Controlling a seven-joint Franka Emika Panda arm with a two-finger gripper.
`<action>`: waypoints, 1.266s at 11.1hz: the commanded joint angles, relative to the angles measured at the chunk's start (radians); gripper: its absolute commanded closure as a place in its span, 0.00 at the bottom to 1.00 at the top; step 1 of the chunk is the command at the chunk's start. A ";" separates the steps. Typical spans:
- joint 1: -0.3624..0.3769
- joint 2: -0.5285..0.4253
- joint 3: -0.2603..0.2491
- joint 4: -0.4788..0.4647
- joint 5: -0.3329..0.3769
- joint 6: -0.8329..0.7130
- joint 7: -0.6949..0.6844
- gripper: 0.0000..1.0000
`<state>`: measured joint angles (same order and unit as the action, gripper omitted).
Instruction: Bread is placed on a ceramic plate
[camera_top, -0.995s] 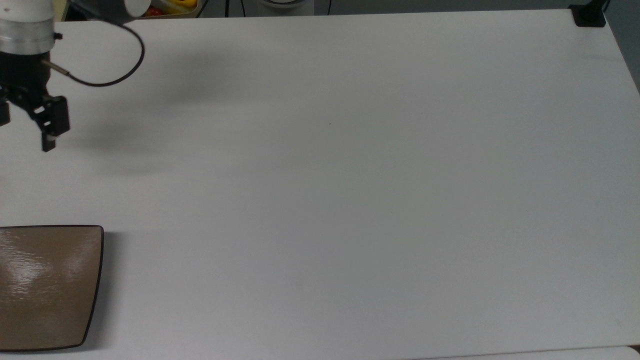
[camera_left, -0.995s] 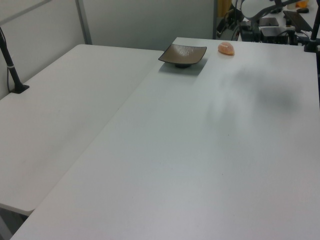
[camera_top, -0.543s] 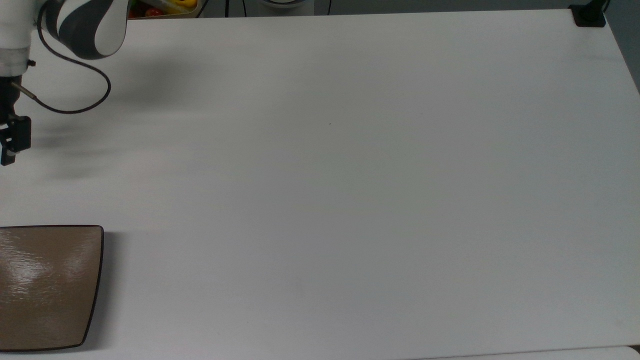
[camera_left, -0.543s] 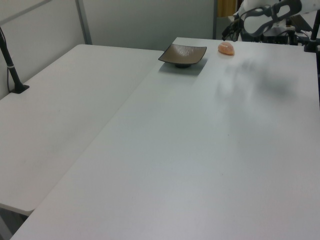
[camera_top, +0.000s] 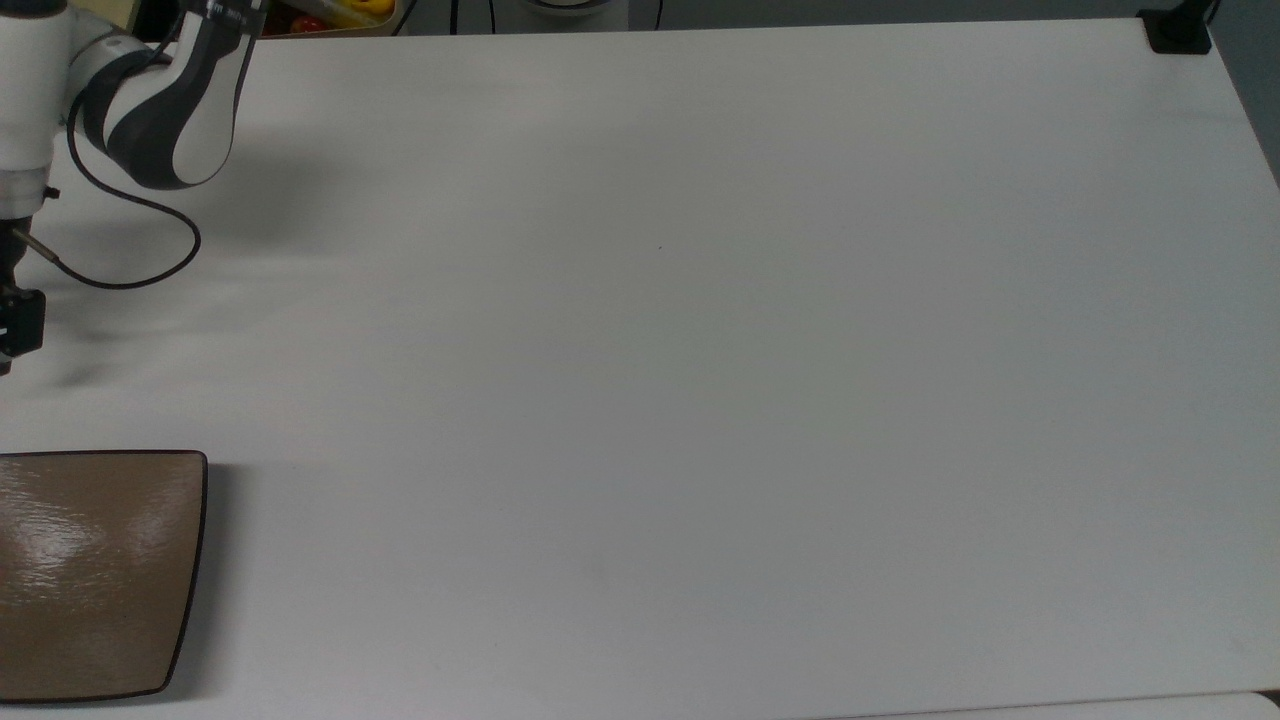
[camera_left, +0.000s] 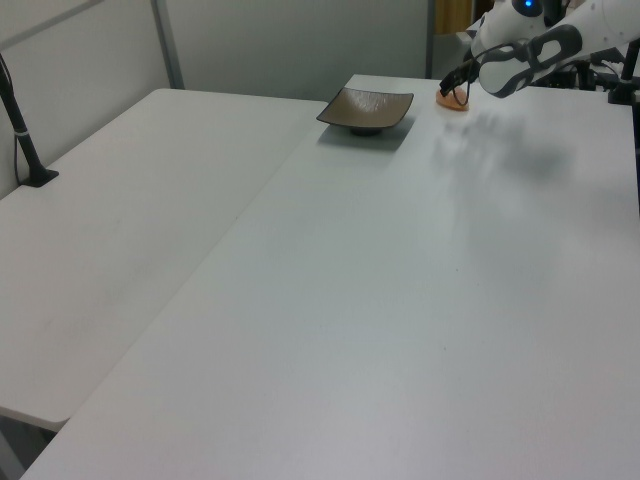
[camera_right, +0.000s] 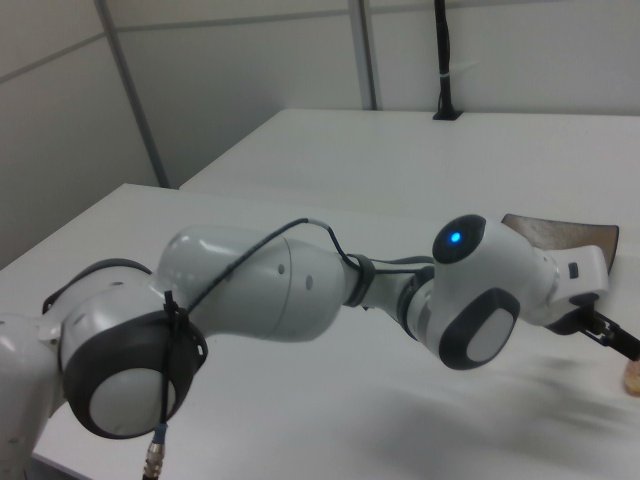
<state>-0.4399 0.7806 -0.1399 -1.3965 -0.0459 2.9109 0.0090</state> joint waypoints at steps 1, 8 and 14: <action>-0.016 0.100 -0.001 0.086 -0.011 0.098 -0.012 0.00; -0.049 0.154 -0.010 0.125 -0.011 0.131 -0.017 0.00; -0.054 0.220 -0.013 0.188 -0.006 0.162 -0.012 0.56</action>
<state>-0.4971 0.9839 -0.1425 -1.2373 -0.0459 3.0553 0.0047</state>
